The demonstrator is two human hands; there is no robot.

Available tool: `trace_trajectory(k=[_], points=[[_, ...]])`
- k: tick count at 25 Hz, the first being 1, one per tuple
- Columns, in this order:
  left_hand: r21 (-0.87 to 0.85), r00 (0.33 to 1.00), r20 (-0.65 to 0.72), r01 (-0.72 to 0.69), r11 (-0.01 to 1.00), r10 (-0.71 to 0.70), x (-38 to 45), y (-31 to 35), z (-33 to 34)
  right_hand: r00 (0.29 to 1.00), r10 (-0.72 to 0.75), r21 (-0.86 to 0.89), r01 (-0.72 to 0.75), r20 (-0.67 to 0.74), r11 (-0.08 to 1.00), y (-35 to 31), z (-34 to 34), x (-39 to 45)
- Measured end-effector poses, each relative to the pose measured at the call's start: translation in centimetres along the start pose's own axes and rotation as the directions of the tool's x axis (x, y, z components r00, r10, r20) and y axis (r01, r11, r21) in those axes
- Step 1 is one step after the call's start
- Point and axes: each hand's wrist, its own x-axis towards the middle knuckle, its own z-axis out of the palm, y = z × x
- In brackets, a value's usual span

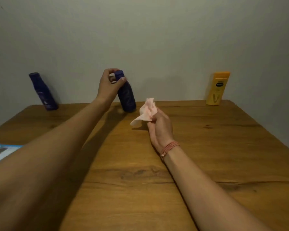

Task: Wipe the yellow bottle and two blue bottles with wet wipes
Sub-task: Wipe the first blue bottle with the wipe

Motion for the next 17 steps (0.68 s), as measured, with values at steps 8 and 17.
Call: trace_trajectory(k=[8, 17], points=[[-0.616, 0.772, 0.265, 0.597, 0.514, -0.578, -12.8, 0.7, -5.3, 0.976, -0.162, -0.315, 0.201, 0.147, 0.928, 0.9, 1.1, -0.9], [-0.621, 0.764, 0.462, 0.641, 0.450, -0.450, -16.3, -0.3, -6.3, 0.850, -0.268, -0.532, 0.500, 0.454, 0.684, 1.7, 3.7, -4.9]])
